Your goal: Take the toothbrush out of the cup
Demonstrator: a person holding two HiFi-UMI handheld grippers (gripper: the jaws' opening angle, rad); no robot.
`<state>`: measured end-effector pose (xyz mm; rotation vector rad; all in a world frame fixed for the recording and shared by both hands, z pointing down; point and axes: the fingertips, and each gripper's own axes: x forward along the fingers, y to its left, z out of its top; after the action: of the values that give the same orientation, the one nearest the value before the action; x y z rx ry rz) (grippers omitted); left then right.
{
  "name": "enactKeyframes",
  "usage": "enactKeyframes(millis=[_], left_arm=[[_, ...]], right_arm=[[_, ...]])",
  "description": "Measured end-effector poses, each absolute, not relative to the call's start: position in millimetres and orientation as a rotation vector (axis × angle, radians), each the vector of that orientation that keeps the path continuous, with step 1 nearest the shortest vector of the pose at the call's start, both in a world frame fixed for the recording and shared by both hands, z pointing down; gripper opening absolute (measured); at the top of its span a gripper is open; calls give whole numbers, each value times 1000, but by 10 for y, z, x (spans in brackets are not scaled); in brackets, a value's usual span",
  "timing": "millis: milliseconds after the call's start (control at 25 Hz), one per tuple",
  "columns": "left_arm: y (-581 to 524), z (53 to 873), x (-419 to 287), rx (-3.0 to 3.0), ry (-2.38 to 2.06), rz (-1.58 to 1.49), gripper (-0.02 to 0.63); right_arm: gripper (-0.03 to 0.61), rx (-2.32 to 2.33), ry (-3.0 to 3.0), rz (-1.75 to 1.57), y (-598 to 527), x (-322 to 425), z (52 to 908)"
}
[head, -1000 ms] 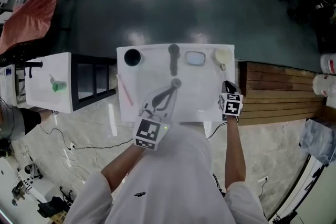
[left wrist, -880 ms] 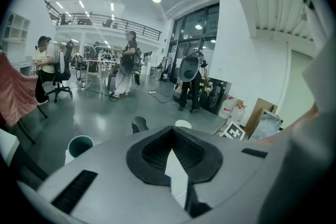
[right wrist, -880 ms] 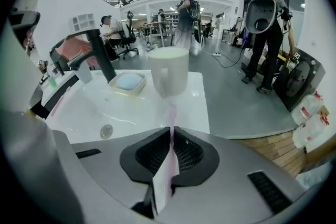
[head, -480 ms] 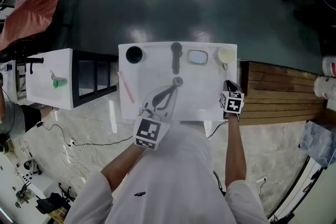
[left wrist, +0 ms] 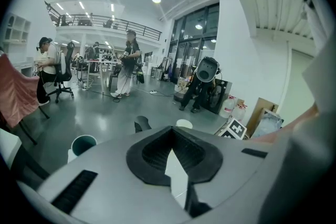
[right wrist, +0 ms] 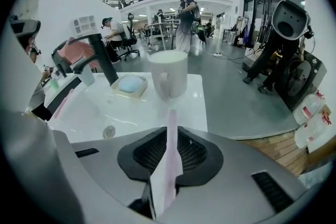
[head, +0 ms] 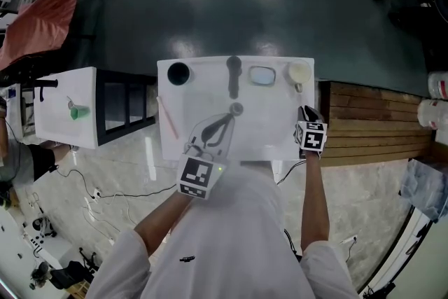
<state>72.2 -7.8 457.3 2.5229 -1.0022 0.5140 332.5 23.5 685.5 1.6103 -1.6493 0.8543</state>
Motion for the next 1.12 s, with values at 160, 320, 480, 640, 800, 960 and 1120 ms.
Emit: enactKeyframes(millis=[160, 320, 480, 640, 800, 960, 1120], left_arm=[[-62, 4539, 725, 2533, -996, 497, 3], [-54, 4492, 699, 2540, -998, 483, 2], [-49, 4443, 680, 2550, -1006, 464, 3], [-53, 4389, 633, 2558, -1019, 440, 2], [-62, 4312, 582, 2567, -1030, 413, 3], [-72, 4231, 522, 2580, -1042, 386, 2], [-79, 4198, 480, 2581, -1058, 368, 2]], right_arm=[[54, 1645, -1680, 822, 183, 3301, 6655], [50, 1683, -1696, 807, 162, 3263, 6411], [41, 1714, -1728, 742, 147, 3217, 6105], [20, 1754, -1758, 675, 160, 3123, 5767], [9, 1784, -1808, 614, 152, 2964, 5404], [5, 1809, -1870, 534, 114, 2773, 5016], [2, 1832, -1928, 433, 73, 2581, 4648]])
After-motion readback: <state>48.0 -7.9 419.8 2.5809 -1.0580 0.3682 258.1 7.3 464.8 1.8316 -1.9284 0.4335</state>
